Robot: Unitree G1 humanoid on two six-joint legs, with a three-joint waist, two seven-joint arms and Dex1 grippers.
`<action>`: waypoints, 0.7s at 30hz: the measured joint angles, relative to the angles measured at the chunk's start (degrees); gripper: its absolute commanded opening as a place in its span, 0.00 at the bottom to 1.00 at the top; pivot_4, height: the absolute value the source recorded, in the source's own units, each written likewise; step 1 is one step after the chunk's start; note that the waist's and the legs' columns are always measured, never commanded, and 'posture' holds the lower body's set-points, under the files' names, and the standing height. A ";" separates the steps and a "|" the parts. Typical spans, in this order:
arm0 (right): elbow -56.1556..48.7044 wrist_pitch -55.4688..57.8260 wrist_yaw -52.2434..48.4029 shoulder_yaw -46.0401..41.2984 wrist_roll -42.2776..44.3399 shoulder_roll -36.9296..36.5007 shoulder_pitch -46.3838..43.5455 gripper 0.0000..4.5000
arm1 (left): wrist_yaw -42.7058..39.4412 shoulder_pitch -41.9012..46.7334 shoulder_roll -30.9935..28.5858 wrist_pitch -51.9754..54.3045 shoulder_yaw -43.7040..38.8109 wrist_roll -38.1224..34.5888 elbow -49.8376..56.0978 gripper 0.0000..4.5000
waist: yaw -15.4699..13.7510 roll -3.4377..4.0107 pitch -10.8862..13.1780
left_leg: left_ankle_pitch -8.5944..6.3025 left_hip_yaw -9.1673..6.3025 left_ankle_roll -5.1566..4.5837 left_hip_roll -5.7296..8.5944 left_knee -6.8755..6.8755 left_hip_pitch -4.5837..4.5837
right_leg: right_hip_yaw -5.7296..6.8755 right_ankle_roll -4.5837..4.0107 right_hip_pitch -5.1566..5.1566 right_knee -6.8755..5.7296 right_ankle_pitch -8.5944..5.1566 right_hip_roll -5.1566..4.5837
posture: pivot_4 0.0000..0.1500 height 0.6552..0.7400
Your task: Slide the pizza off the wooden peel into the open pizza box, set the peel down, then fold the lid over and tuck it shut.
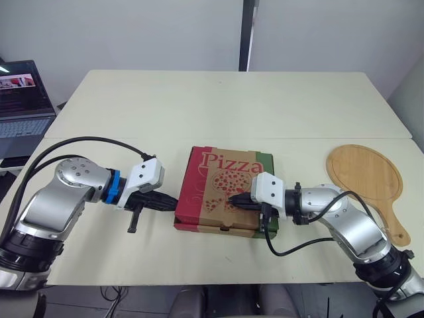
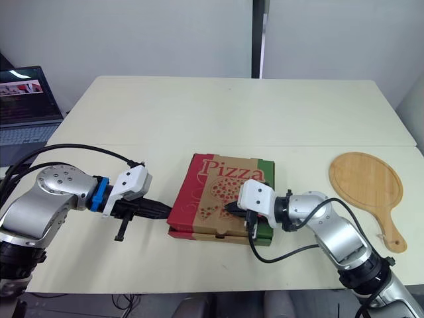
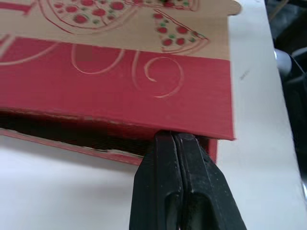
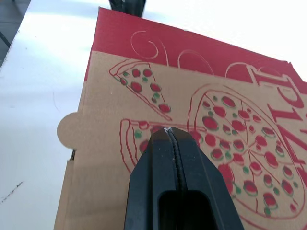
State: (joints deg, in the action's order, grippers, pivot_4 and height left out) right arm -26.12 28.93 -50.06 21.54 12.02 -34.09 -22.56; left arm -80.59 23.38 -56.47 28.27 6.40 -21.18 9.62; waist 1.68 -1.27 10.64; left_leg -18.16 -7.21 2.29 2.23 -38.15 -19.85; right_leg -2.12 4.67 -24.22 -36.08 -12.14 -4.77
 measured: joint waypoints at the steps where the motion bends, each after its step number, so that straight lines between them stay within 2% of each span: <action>1: 0.04 -0.07 -0.05 0.00 -0.02 0.03 -0.04 0.01 | 0.11 0.05 0.00 0.02 -0.01 0.00 -0.28 0.00 | 0.03 0.00 0.00 | 0.00 0.00 0.00 0.00 0.01 0.00 | 0.00 0.00 0.00 0.00 0.00 0.00 | 1.00 1.00; 9: 0.67 -0.64 -0.90 0.17 -0.64 0.26 -0.56 0.01 | 0.01 -1.23 -2.02 -0.31 -0.52 0.08 -0.66 0.00 | 0.14 0.00 0.00 | 0.00 0.01 0.00 -0.01 0.03 0.00 | 0.00 0.00 -0.04 0.00 0.00 0.00 | 1.00 1.00; 14: 1.61 -1.08 -1.08 1.03 -2.65 -0.11 -0.20 0.01 | 1.51 0.25 -3.61 -0.02 -3.74 0.56 -5.15 0.00 | 0.01 0.00 0.00 | 0.00 -0.01 0.00 0.00 0.02 -0.01 | 0.02 0.00 -0.02 0.00 0.00 0.00 | 1.00 1.00; 18: 1.83 -1.68 -1.15 1.80 -4.34 -0.63 0.99 0.01 | 4.08 2.08 -1.49 5.42 -6.61 -3.75 -2.11 0.00 | 0.06 0.00 0.00 | 0.00 0.01 0.00 0.01 0.02 -0.01 | -0.01 0.00 -0.02 0.02 0.00 0.00 | 1.00 1.00; 21: 2.23 -2.62 -1.13 2.18 -5.33 -0.75 1.29 0.01 | 6.63 1.46 1.64 6.45 -4.95 -4.00 1.37 0.00 | 0.14 0.00 0.00 | 0.01 0.01 0.02 0.00 0.03 0.01 | -0.01 0.00 -0.03 0.00 0.00 0.00 | 1.00 1.00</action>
State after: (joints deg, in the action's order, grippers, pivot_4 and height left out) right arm -23.89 26.31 -51.19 23.71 6.69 -34.83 -21.27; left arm -73.96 24.84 -54.82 34.71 1.46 -25.18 10.99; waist 1.82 -1.27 10.63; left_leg -18.15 -7.20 2.31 2.23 -38.12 -19.84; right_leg -2.13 4.67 -24.25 -36.08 -12.14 -4.77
